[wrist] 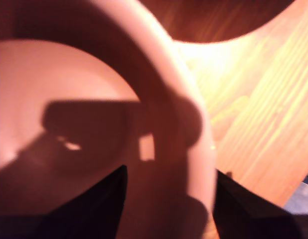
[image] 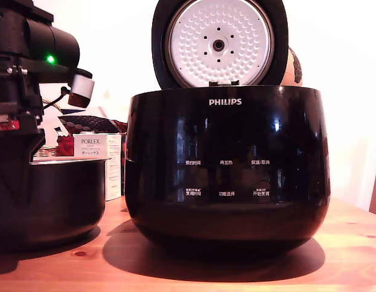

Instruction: Pick up the metallic pot next to the rice cooker

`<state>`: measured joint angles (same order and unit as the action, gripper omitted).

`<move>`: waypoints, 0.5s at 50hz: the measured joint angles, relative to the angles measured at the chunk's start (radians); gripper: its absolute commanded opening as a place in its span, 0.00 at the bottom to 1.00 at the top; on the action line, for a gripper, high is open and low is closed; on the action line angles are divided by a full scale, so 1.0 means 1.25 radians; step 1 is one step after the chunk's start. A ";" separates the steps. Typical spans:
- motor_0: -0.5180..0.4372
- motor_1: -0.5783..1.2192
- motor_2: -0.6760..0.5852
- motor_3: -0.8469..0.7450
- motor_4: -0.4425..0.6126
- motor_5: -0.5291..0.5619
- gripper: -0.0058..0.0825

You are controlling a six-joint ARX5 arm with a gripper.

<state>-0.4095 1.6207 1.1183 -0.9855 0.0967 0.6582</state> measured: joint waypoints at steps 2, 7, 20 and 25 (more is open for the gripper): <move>0.000 0.000 0.000 0.001 0.000 0.000 0.15; 0.000 -0.002 0.000 0.001 0.000 0.000 0.04; -0.001 -0.007 0.056 -0.040 -0.016 0.002 0.04; 0.002 -0.014 0.070 -0.085 -0.025 0.002 0.04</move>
<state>-0.4076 1.6032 1.2064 -1.0920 0.0658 0.6613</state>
